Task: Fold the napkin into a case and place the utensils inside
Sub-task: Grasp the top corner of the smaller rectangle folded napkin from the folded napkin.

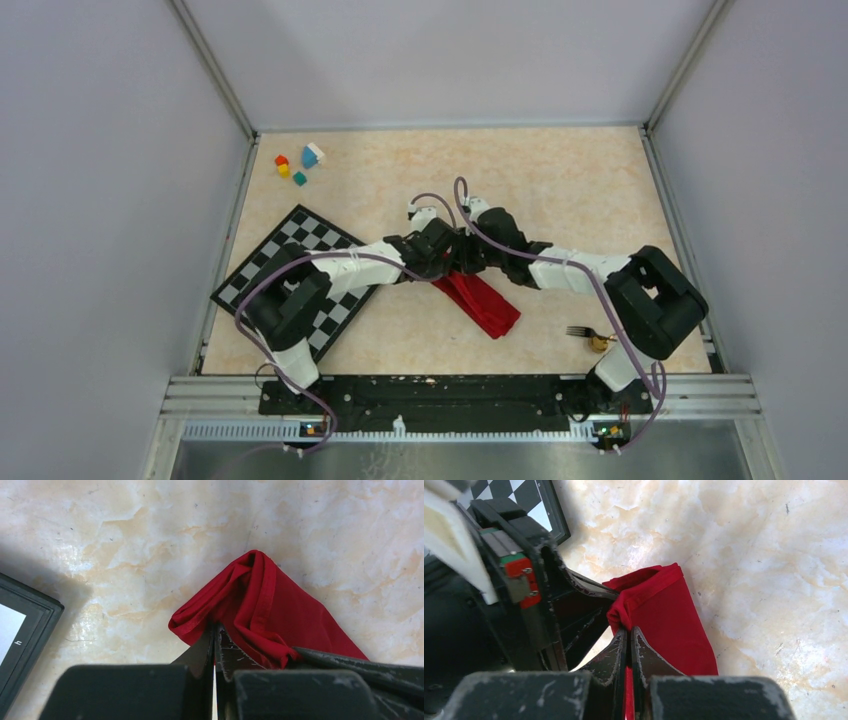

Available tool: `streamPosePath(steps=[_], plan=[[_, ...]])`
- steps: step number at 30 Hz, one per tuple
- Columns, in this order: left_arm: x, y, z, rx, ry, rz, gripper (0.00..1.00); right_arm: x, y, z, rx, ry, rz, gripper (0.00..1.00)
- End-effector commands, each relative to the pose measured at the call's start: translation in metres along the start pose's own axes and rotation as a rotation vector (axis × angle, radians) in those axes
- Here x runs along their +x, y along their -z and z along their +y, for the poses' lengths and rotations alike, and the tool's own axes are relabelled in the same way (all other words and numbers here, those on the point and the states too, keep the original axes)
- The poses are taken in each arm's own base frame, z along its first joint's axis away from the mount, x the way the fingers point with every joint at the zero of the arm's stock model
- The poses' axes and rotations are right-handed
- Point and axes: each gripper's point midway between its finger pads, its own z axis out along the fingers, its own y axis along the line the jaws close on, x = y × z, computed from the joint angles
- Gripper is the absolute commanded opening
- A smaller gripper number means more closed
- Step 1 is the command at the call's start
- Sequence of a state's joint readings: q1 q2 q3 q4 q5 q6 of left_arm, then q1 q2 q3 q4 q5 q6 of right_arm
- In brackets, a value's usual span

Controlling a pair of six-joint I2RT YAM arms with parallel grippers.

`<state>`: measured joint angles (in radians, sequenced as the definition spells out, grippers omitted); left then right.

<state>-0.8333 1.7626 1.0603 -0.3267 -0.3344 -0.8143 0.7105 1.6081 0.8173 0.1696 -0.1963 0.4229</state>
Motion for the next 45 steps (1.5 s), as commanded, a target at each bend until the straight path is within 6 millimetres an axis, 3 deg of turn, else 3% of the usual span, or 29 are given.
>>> streamPosePath(steps=[1, 6, 12, 20, 24, 29, 32, 39, 45], plan=[[-0.022, 0.019, -0.018, 0.122, -0.011, -0.117, 0.00, -0.009, 0.008, 0.017, -0.049, 0.049, -0.038, 0.00], [-0.022, 0.029, -0.015, 0.180, 0.001, -0.164, 0.00, 0.005, 0.002, 0.012, -0.020, 0.054, 0.012, 0.00], [-0.024, 0.035, -0.018, 0.240, 0.001, -0.198, 0.00, 0.022, -0.006, 0.019, -0.050, 0.075, 0.078, 0.00], [-0.027, 0.044, -0.022, 0.308, -0.013, -0.240, 0.00, 0.044, -0.017, 0.004, -0.004, 0.060, 0.145, 0.00], [-0.022, 0.043, -0.024, 0.320, -0.016, -0.222, 0.00, 0.030, -0.027, 0.001, 0.045, -0.007, 0.103, 0.00], [-0.016, 0.038, -0.029, 0.333, -0.021, -0.192, 0.00, 0.002, -0.047, 0.046, -0.155, -0.200, 0.021, 0.00], [-0.017, 0.036, -0.023, 0.304, -0.024, -0.193, 0.00, -0.002, -0.055, 0.054, -0.214, -0.278, 0.019, 0.00], [-0.009, 0.032, -0.019, 0.297, -0.023, -0.175, 0.00, -0.015, -0.045, 0.045, -0.390, -0.433, -0.090, 0.00], [-0.007, 0.029, -0.012, 0.263, -0.024, -0.163, 0.00, -0.032, -0.029, 0.055, -0.462, -0.494, -0.157, 0.04]])
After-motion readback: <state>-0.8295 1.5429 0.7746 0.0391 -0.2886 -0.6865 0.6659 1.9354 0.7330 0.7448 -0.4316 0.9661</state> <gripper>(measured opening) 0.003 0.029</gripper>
